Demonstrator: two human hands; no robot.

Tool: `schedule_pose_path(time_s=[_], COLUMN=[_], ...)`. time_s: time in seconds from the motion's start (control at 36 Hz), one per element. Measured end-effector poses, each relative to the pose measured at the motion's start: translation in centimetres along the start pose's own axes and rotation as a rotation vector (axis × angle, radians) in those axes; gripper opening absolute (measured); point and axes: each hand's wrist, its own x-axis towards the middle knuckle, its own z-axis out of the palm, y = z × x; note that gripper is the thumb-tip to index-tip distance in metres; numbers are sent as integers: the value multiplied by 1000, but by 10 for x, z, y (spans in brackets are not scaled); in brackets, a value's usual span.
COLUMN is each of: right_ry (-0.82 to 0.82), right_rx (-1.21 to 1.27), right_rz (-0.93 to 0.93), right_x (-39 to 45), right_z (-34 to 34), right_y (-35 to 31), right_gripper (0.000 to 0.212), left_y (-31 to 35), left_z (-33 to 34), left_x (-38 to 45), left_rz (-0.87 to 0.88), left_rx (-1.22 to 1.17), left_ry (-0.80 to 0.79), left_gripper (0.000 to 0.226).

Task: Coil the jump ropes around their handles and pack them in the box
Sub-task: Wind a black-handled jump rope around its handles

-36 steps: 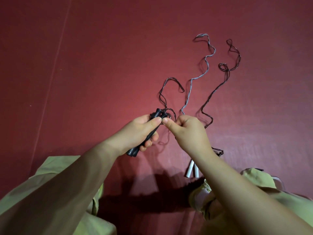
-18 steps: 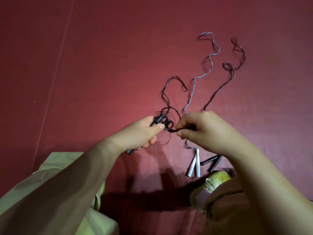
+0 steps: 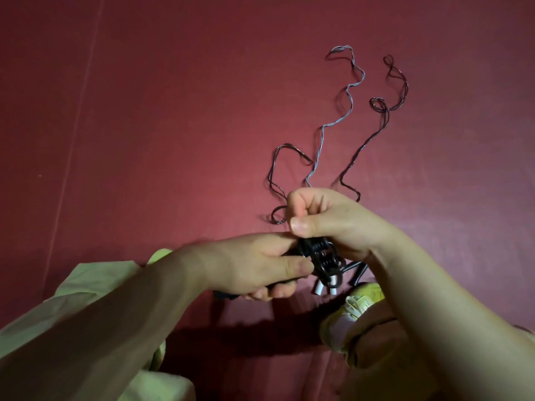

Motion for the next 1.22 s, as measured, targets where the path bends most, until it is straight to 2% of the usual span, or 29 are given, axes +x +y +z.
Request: schedule_pose_path(time_s=[0.06, 0.14, 0.22, 0.25, 0.36, 0.39, 0.44, 0.61, 0.67, 0.81, 0.86, 0.92, 1.06, 1.11, 1.22], right_ry=[37, 181, 346, 371, 348, 358, 363, 346, 369, 426, 434, 466, 513, 559, 680], right_rx=[79, 118, 73, 36, -167, -195, -243, -288, -322, -408, -397, -410, -339, -395, -661], right_rz=[26, 18, -41, -53, -12, -7, -32, -53, -51, -29, -39, -65, -59, 13, 253], right_x=[3, 9, 14, 15, 14, 13, 12, 8, 8, 10, 10, 10, 11, 14, 20], right_z=[2, 1, 4, 4, 8, 9, 12, 12, 11, 8, 7, 5, 3, 9, 19], right_y=[0, -1, -1, -2, -4, -4, -4, -7, -5, 4, 5, 7, 12, 18, 24], right_gripper=[43, 48, 30, 31, 53, 53, 37, 32, 26, 27, 24, 24, 34, 45, 65], left_y=[-3, -3, -2, -1, 1, 0, -1, -2, -3, -5, -4, -5, -5, -6, -16], left_z=[1, -1, -9, -12, -20, -20, -19, -22, -24, -31, -34, -34, -27, -26, -24], left_x=[0, 0, -1, -2, -4, -4, -1, 3, 2, 0, 0, 0, 4, 9, 18], left_rz=[37, 109, 154, 167, 158, 143, 111, 68, 76, 47, -5, -80, -119, -139, -193], left_rx=[-95, -243, -395, -438, -456, -450, -447, -471, -519, -659, -618, -505, -387, -323, -186], left_ry=[19, 97, 216, 253, 393, 414, 439, 416, 363, 203, 186, 235, 413, 492, 598], left_gripper=[23, 23, 30, 32, 25, 22, 19, 28, 41, 72, 79, 80, 61, 56, 52])
